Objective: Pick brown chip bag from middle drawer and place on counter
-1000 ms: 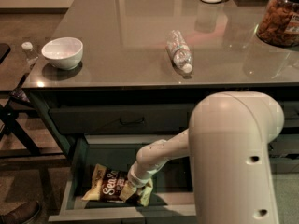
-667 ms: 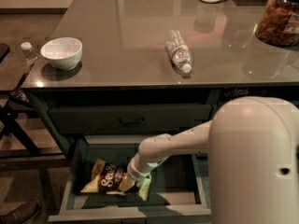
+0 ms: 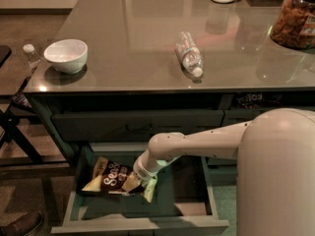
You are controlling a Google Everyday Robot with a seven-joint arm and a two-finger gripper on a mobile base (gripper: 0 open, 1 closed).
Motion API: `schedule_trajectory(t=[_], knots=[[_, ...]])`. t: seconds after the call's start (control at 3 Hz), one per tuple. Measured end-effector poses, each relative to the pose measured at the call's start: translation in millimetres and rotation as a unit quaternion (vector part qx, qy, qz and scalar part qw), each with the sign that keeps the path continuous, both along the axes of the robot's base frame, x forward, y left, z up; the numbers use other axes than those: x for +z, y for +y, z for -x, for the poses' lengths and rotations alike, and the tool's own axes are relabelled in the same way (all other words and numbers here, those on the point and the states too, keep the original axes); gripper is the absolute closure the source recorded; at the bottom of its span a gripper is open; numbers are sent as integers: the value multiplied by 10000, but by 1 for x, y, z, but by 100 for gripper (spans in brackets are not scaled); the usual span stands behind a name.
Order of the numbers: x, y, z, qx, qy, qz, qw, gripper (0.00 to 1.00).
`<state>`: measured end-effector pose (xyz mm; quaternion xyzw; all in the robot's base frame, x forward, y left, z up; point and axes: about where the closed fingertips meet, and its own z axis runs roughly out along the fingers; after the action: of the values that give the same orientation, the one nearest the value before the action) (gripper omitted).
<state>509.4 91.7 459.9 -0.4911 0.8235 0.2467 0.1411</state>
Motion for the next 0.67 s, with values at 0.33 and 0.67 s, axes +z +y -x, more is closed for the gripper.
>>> schedule_trajectory(t=[0.33, 0.67], knots=[[0, 0, 0, 0, 0, 0, 10000, 100], [13, -13, 11, -147, 168, 127, 9997, 100]])
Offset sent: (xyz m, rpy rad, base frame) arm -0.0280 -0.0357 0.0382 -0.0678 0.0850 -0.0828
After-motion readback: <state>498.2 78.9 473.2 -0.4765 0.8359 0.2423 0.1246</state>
